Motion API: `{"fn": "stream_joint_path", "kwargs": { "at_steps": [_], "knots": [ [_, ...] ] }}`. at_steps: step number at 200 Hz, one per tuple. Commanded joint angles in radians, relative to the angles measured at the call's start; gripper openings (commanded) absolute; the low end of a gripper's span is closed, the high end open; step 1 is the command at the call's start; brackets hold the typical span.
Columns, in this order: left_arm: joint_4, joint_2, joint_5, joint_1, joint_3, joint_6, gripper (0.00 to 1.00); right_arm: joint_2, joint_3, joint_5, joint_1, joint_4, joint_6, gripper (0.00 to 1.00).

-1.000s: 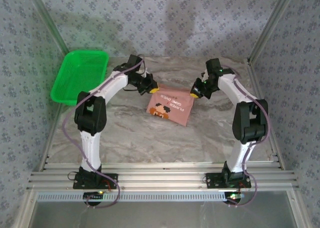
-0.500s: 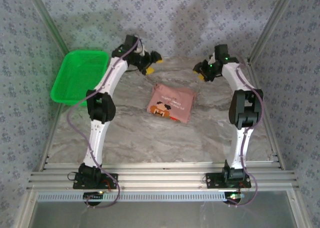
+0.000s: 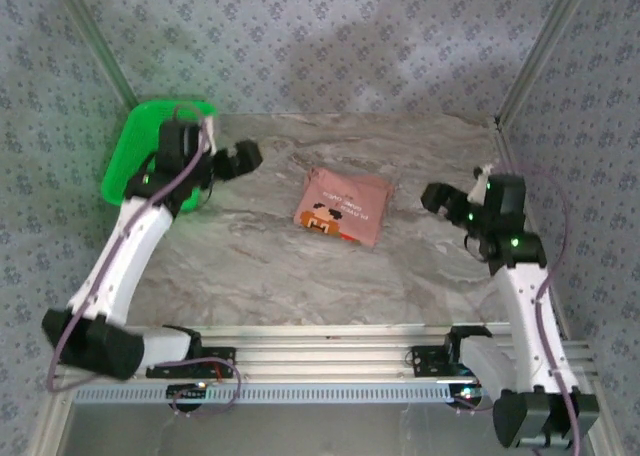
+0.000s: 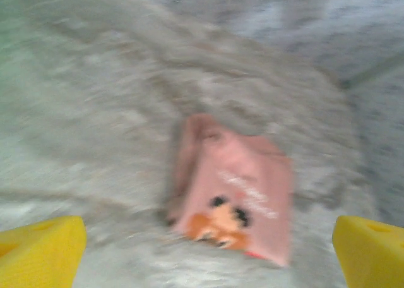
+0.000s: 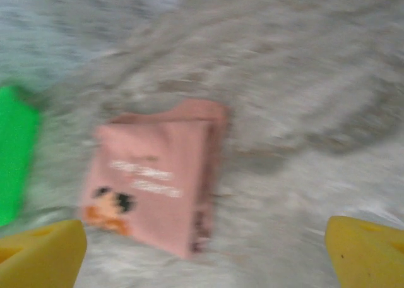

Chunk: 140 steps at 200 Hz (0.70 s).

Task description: Fold and stack the t-shirts

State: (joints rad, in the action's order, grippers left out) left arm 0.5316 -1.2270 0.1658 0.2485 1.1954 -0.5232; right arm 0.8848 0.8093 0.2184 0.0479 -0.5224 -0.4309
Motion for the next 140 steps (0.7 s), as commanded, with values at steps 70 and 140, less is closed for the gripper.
{"fn": "stream_joint_path", "kwargs": {
  "at_steps": [70, 140],
  "knots": [
    [-0.854, -0.090, -0.380, -0.184, -0.591, 0.247, 1.00, 0.223, -0.508, -0.420, 0.056, 0.938, 0.259, 1.00],
    [-1.197, -0.160, -0.264, -0.254, -0.684, 0.313, 1.00, 0.643, -0.465, -0.258, 0.011, 1.421, 0.414, 1.00]
  ]
}}
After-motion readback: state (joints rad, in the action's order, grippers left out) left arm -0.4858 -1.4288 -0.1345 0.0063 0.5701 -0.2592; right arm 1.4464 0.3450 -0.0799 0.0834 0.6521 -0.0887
